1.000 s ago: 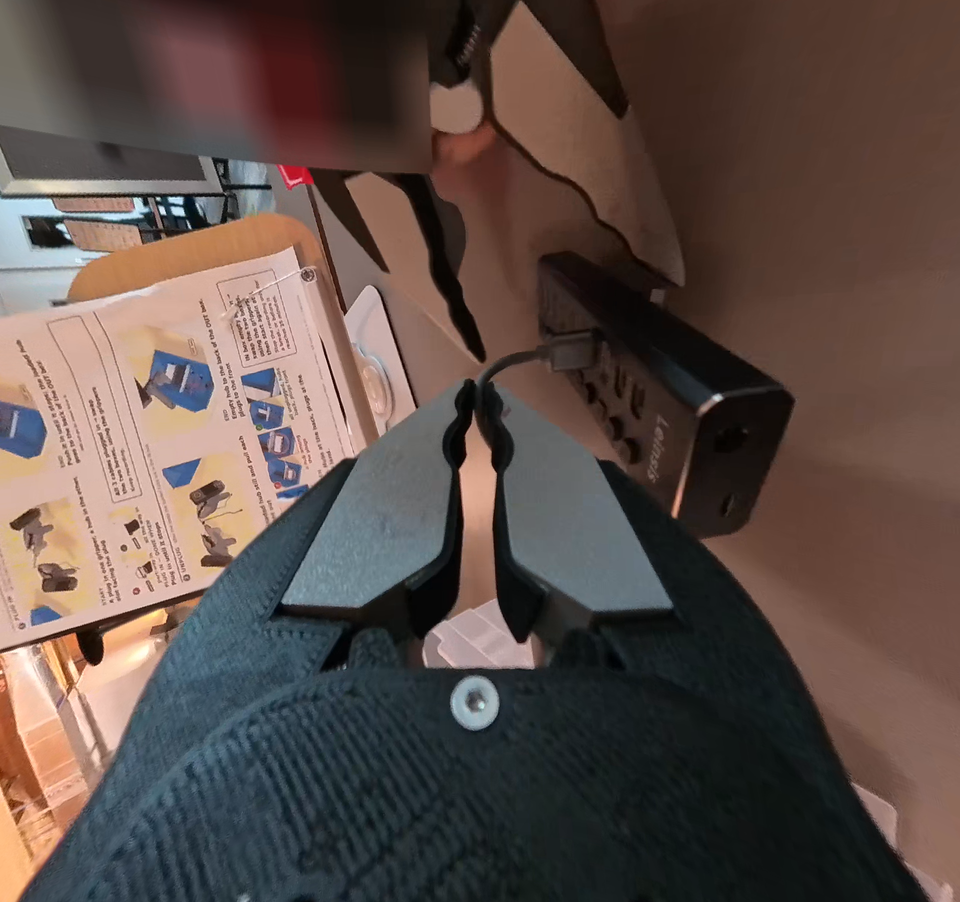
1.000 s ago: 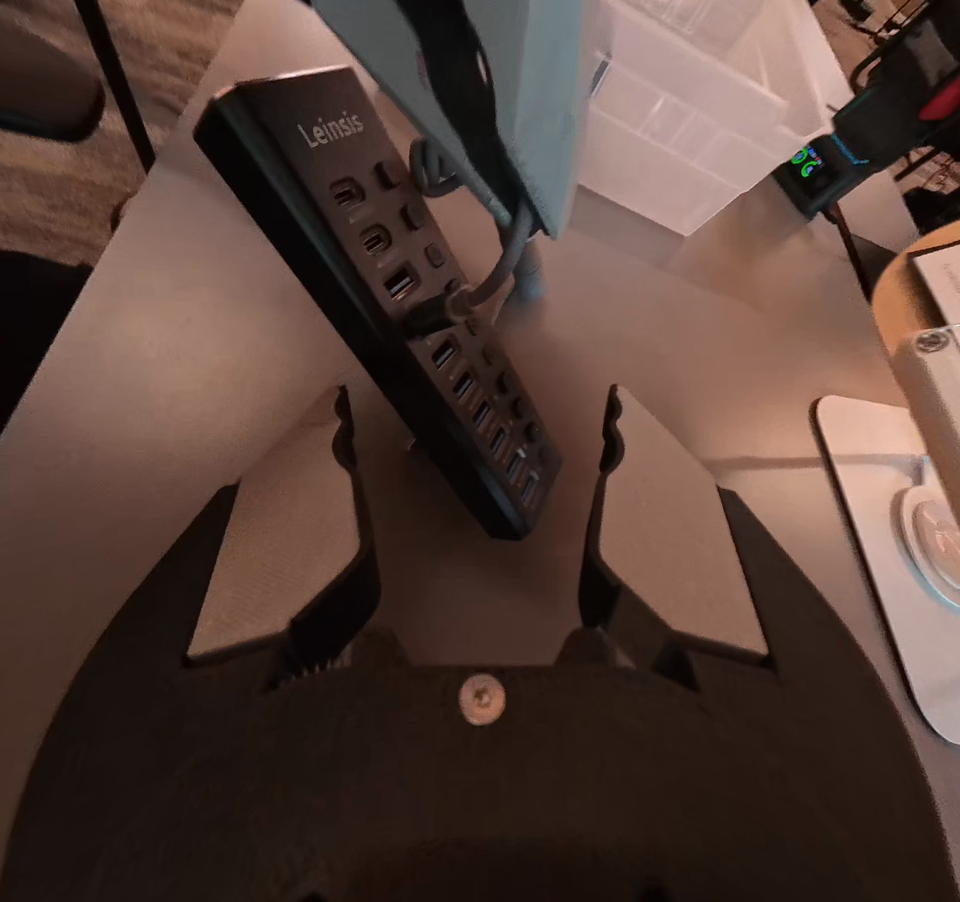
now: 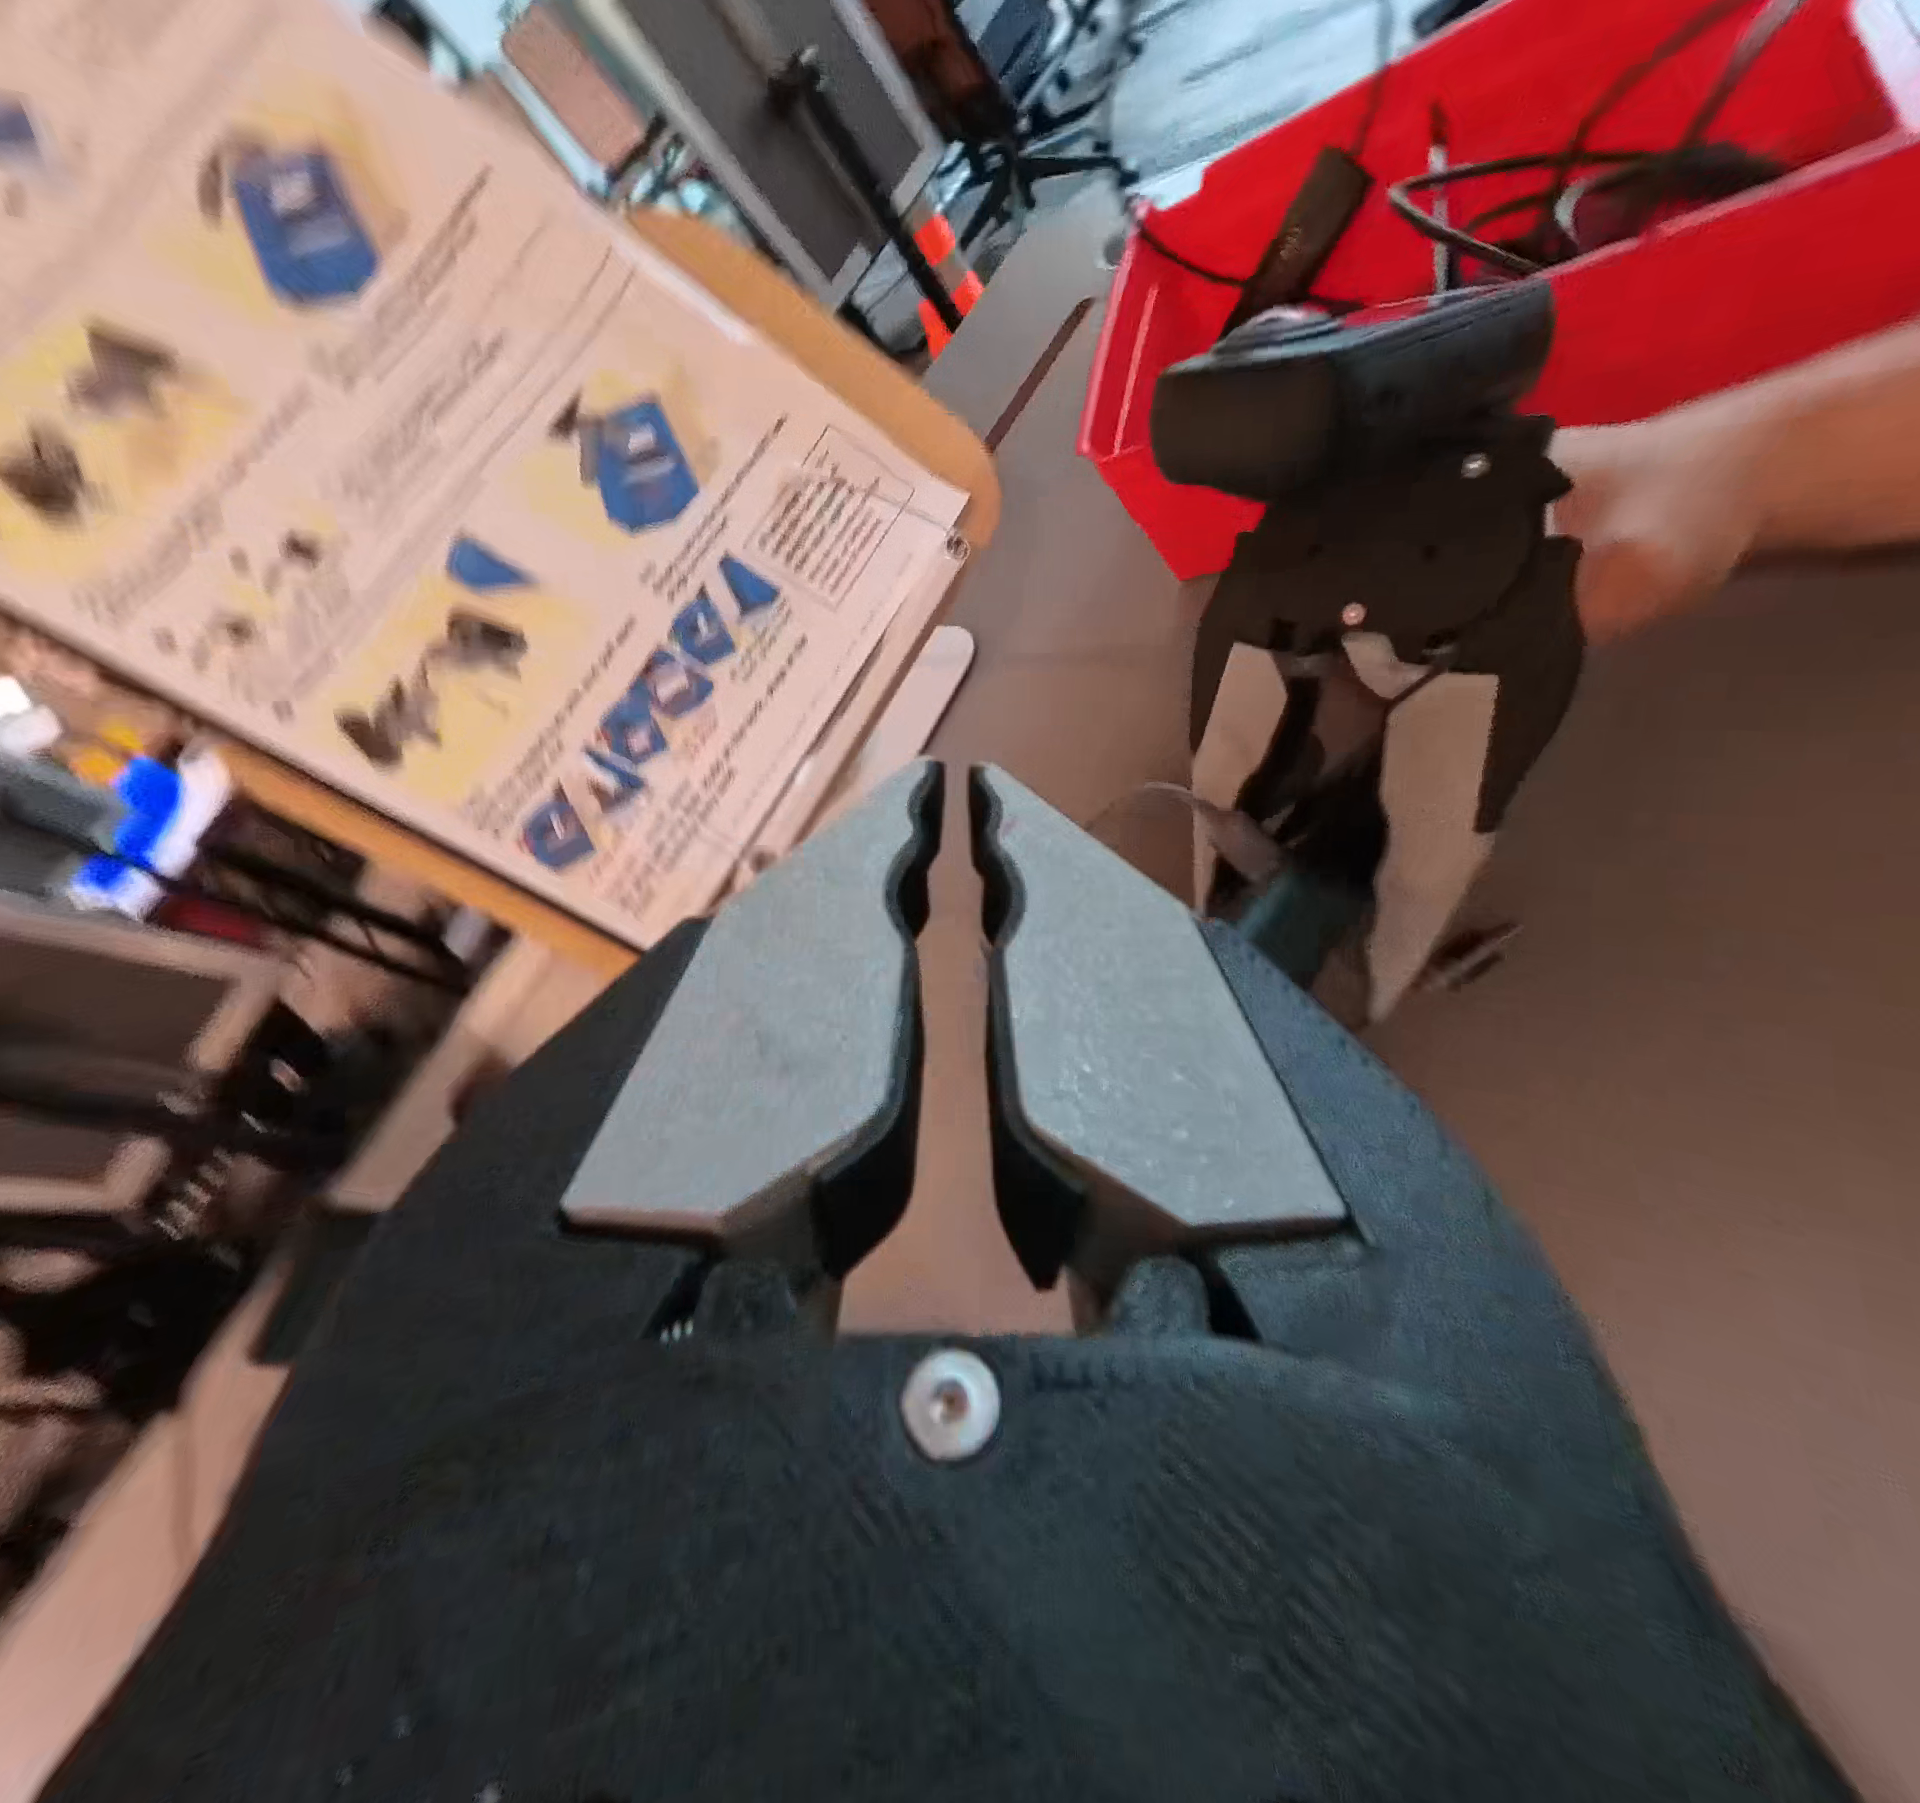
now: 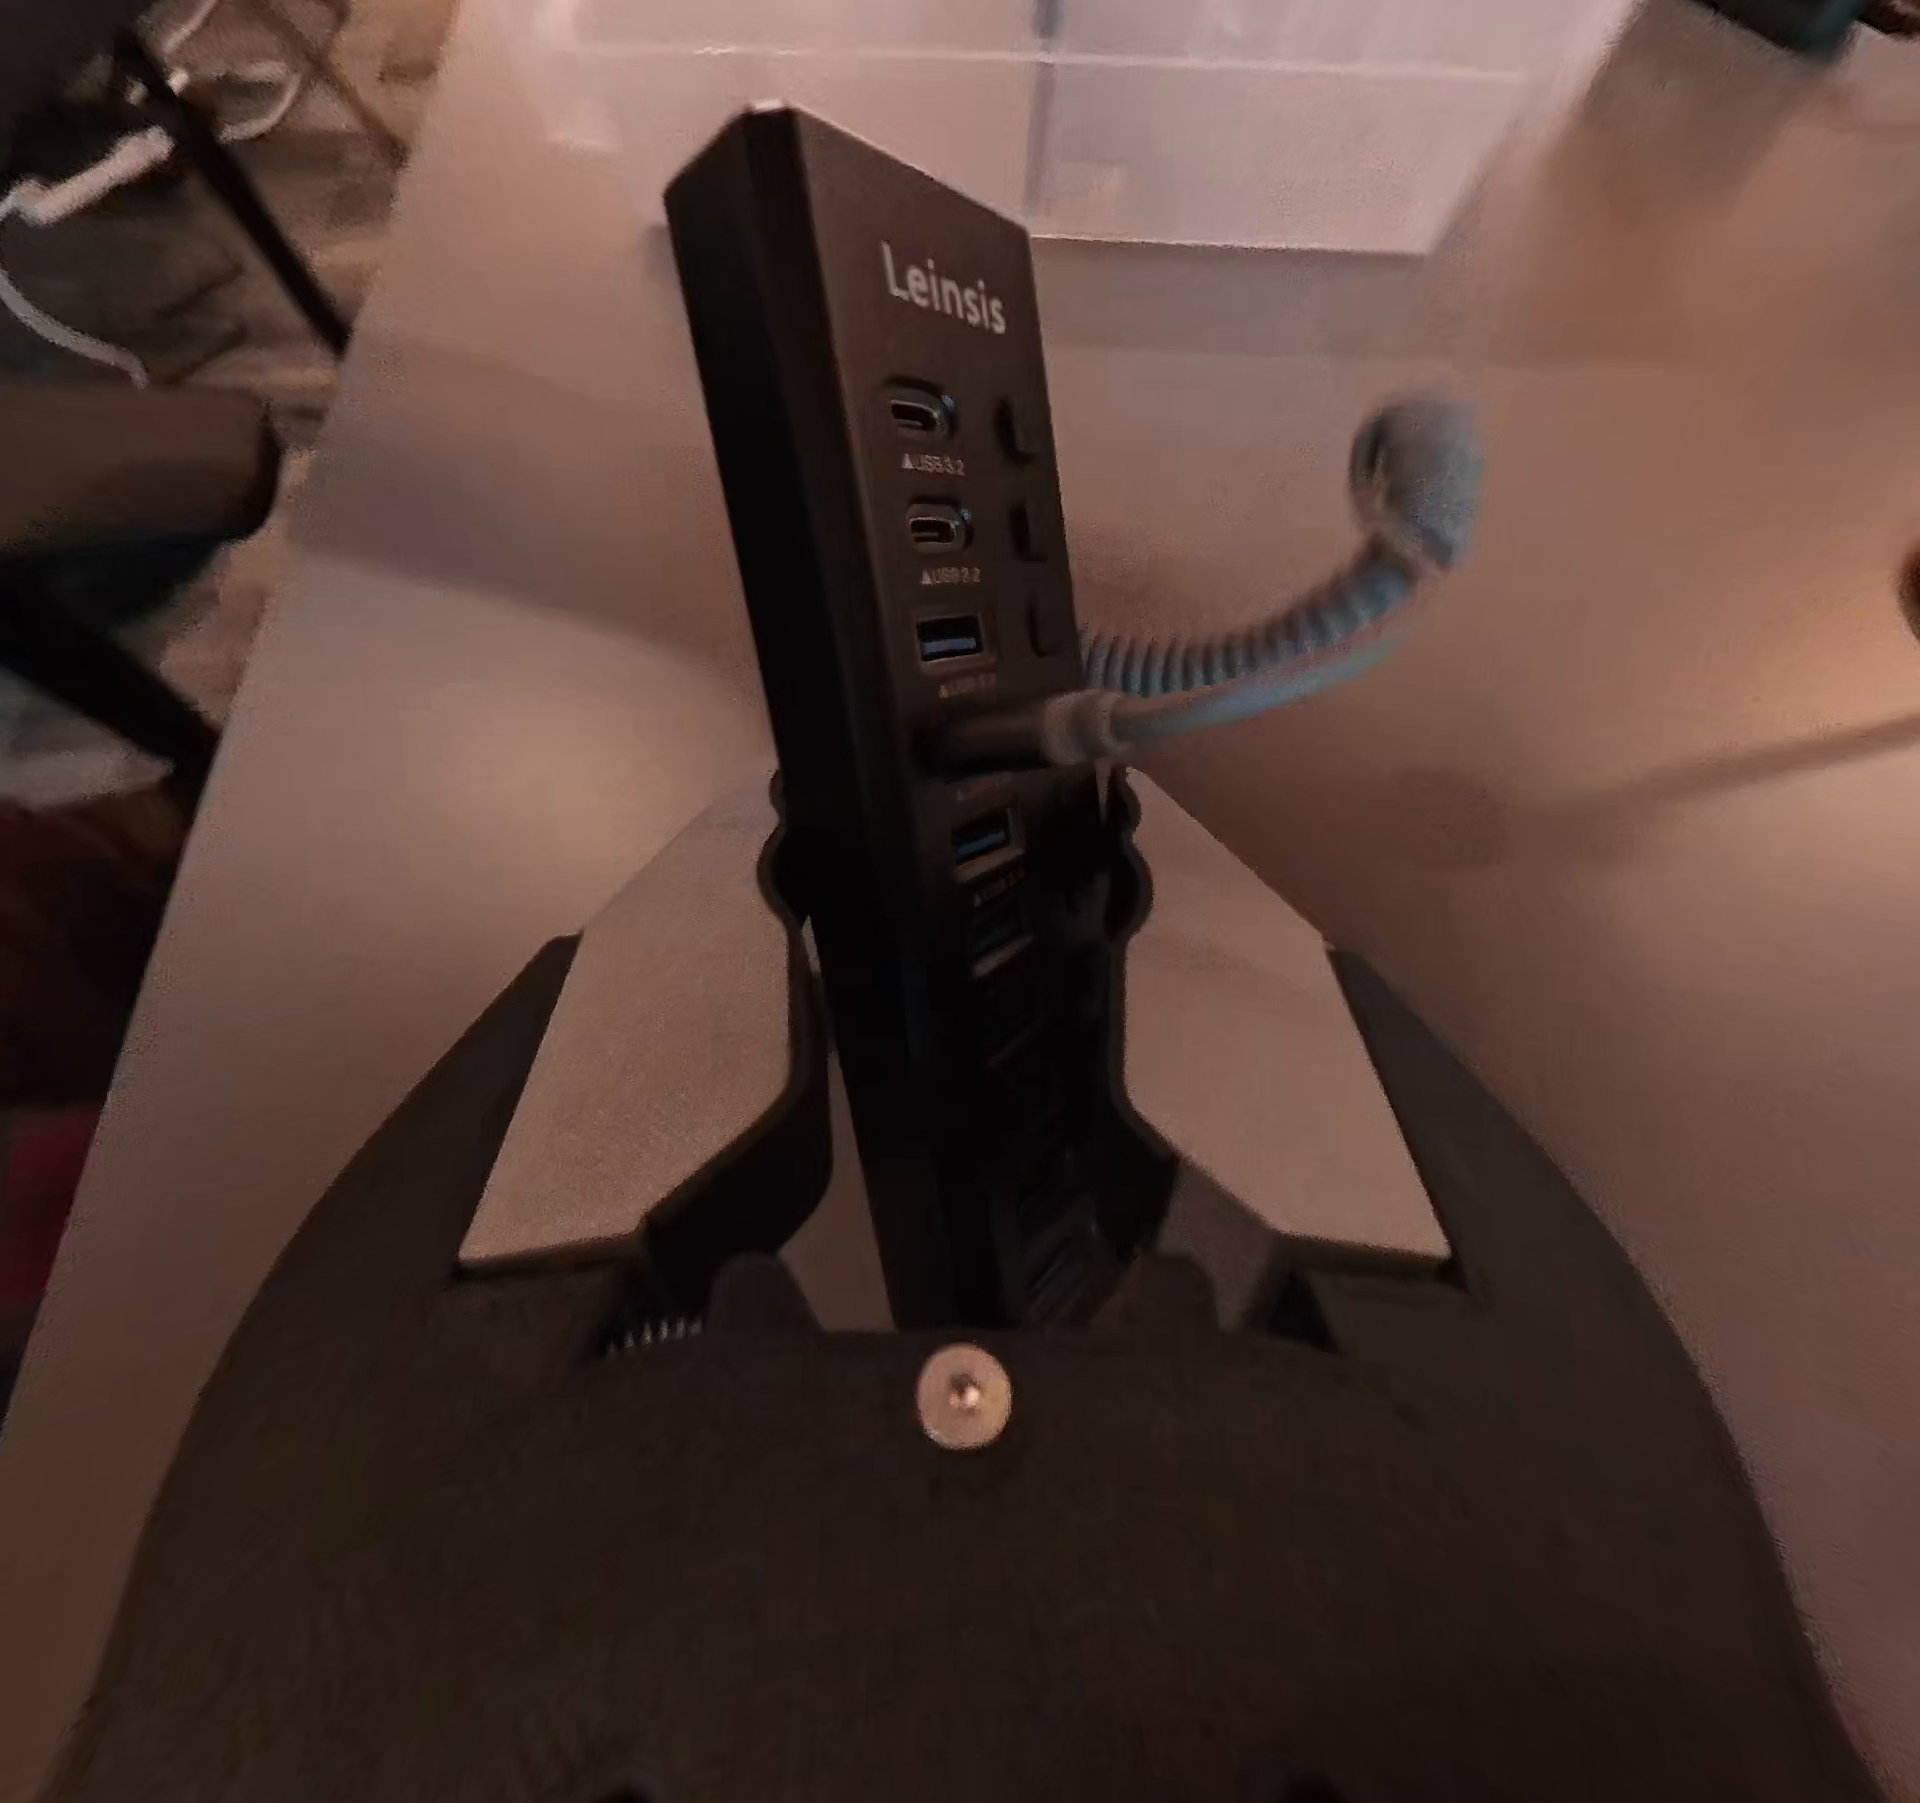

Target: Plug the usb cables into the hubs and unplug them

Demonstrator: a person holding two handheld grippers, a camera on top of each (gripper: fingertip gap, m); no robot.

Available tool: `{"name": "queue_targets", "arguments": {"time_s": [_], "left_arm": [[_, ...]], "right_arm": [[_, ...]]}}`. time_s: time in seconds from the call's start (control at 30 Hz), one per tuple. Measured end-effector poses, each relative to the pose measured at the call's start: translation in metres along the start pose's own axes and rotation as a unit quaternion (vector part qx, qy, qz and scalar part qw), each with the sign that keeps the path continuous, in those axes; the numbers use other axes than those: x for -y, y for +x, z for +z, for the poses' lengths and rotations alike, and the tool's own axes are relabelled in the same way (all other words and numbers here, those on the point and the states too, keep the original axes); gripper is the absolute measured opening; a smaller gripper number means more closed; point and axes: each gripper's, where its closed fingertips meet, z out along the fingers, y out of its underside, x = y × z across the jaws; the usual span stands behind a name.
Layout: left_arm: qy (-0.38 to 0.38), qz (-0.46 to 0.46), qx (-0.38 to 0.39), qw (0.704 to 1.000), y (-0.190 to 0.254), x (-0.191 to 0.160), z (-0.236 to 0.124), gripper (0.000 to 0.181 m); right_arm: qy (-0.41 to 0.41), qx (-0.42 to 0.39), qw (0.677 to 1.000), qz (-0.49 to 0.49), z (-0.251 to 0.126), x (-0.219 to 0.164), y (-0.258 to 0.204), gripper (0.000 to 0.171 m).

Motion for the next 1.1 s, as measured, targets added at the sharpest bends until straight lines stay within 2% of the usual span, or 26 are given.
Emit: {"name": "queue_targets", "arguments": {"time_s": [0.03, 0.07, 0.17, 0.23, 0.4, 0.43, 0.53, 0.63, 0.7, 0.73, 0.77, 0.87, 0.97, 1.1], "left_arm": [[-0.009, -0.040, 0.001, 0.999, -0.003, -0.010, 0.001, 0.004], [-0.018, -0.080, -0.010, 0.997, 0.000, -0.021, 0.003, 0.009], [-0.032, -0.201, -0.074, 0.976, 0.025, -0.048, 0.018, 0.023], [-0.030, -0.259, -0.106, 0.960, 0.040, -0.062, 0.033, 0.021], [-0.064, -0.339, -0.153, 0.926, 0.067, -0.098, 0.069, 0.023], [-0.064, -0.354, -0.152, 0.921, 0.069, -0.100, 0.075, 0.037], [-0.047, -0.395, -0.152, 0.905, 0.070, -0.099, 0.086, 0.059], [-0.001, -0.450, -0.150, 0.880, 0.060, -0.089, 0.096, 0.084], [0.055, -0.488, -0.169, 0.855, 0.050, -0.074, 0.098, 0.086], [0.086, -0.500, -0.184, 0.842, 0.045, -0.065, 0.098, 0.093], [0.105, -0.509, -0.188, 0.833, 0.040, -0.060, 0.100, 0.089], [0.132, -0.491, -0.207, 0.836, 0.036, -0.048, 0.103, 0.078], [0.134, -0.444, -0.209, 0.861, 0.038, -0.043, 0.105, 0.076], [0.138, -0.395, -0.204, 0.885, 0.037, -0.042, 0.102, 0.070]], "right_arm": [[0.011, -0.013, 1.000, 0.023, -0.003, 0.001, 0.009, 0.049], [0.027, -0.026, 0.998, 0.044, -0.009, 0.004, 0.018, 0.024], [0.067, -0.015, 0.989, 0.130, -0.022, 0.005, 0.033, 0.025], [0.057, -0.015, 0.986, 0.157, -0.023, -0.004, 0.040, 0.025], [0.042, -0.066, 0.991, 0.110, -0.024, -0.005, 0.046, 0.026], [0.043, -0.083, 0.991, 0.097, -0.025, -0.004, 0.048, 0.026], [0.039, -0.161, 0.985, 0.049, -0.031, -0.001, 0.061, 0.025], [0.018, -0.259, 0.965, -0.027, -0.039, 0.002, 0.074, 0.026], [0.012, -0.300, 0.951, -0.071, -0.041, 0.006, 0.076, 0.026], [0.016, -0.312, 0.946, -0.086, -0.042, 0.009, 0.075, 0.027], [0.022, -0.320, 0.942, -0.100, -0.044, 0.013, 0.074, 0.027], [0.038, -0.323, 0.937, -0.131, -0.045, 0.022, 0.065, 0.027], [0.050, -0.346, 0.925, -0.151, -0.051, 0.025, 0.066, 0.026], [0.060, -0.307, 0.944, -0.107, -0.040, 0.020, 0.067, 0.029]]}}
